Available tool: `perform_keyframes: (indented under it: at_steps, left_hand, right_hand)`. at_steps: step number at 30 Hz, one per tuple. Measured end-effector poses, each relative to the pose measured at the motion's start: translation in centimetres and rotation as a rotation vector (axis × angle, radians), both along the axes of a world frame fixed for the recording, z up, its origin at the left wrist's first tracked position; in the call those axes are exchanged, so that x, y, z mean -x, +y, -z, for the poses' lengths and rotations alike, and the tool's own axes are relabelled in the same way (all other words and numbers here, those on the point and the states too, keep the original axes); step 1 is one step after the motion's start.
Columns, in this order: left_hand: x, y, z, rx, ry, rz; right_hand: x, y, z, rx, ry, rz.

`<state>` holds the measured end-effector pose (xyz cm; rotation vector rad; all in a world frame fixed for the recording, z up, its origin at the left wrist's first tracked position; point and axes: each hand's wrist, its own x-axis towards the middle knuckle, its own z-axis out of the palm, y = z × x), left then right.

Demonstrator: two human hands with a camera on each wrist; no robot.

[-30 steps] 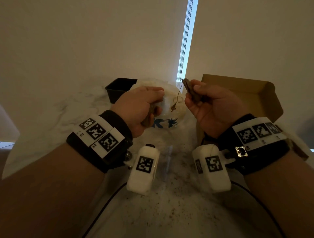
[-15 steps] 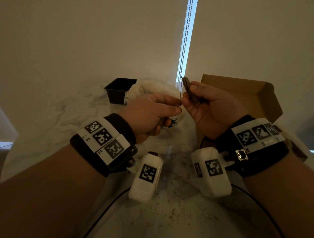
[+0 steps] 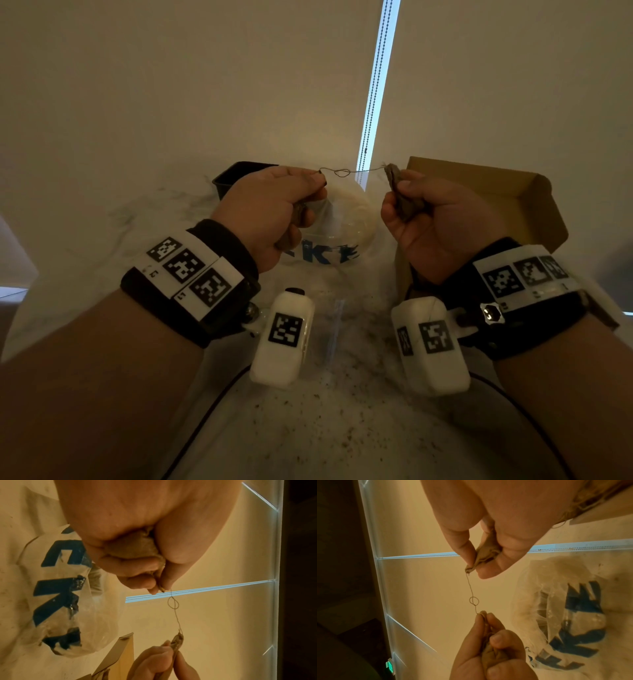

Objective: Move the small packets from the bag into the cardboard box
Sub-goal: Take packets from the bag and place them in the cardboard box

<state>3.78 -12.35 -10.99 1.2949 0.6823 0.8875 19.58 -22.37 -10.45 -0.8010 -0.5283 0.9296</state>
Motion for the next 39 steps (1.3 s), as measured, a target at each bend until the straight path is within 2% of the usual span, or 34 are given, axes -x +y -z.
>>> perform_keyframes:
  at_steps: [10, 15, 20, 25, 39]
  left_hand:
    - [-0.3, -1.2, -0.2, -0.015, 0.012, 0.059]
    - [-0.5, -1.9, -0.3, 0.025, -0.011, 0.107]
    - [-0.8, -2.4, -0.4, 0.078, -0.029, 0.122]
    - [-0.7, -2.6, -0.5, 0.156, -0.033, 0.165]
    - [-0.5, -2.9, -0.6, 0.156, 0.003, 0.204]
  right_hand:
    - [0.6, -0.1, 0.4, 0.092, -0.099, -0.059]
    - [1.0, -0.4, 0.4, 0.195, -0.317, -0.125]
    - [1.3, -0.4, 0.3, 0.207, -0.561, 0.007]
    - [1.2, -0.3, 0.3, 0.221, -0.729, 0.034]
    - [1.0, -0.1, 0.6, 0.226, -0.761, 0.102]
